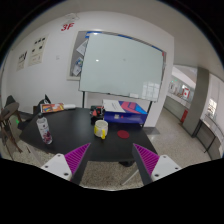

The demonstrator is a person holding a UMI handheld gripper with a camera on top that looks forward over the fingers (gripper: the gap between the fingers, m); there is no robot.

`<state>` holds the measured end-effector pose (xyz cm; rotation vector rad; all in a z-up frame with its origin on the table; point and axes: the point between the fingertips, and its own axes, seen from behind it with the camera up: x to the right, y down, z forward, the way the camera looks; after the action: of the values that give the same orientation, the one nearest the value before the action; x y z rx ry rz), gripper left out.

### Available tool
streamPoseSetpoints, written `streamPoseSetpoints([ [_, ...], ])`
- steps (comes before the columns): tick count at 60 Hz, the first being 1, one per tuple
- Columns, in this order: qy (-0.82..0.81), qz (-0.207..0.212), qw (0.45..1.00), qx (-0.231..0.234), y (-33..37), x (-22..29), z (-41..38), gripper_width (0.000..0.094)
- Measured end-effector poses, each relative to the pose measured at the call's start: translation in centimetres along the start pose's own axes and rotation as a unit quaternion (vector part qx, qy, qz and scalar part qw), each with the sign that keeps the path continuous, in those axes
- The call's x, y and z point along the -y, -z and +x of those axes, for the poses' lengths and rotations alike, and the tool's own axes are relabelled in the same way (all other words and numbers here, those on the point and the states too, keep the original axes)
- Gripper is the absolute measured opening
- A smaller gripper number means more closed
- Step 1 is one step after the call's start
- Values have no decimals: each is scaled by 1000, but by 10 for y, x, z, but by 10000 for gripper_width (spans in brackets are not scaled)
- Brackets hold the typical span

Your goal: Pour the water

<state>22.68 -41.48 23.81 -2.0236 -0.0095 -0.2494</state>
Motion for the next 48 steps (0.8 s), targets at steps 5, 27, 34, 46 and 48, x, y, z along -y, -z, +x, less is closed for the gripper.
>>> streamPoseSetpoints([
  [5,-3,-13,1000,-4,0,-15,-8,841],
  [27,-17,-53,998,42,-35,-123,-185,843],
  [34,-23,-41,996,79,-58,-119,-265,846],
  [46,-35,8,994,107,-129,-71,-355,846],
  [48,-38,19,993,109,-142,-60,-364,846],
])
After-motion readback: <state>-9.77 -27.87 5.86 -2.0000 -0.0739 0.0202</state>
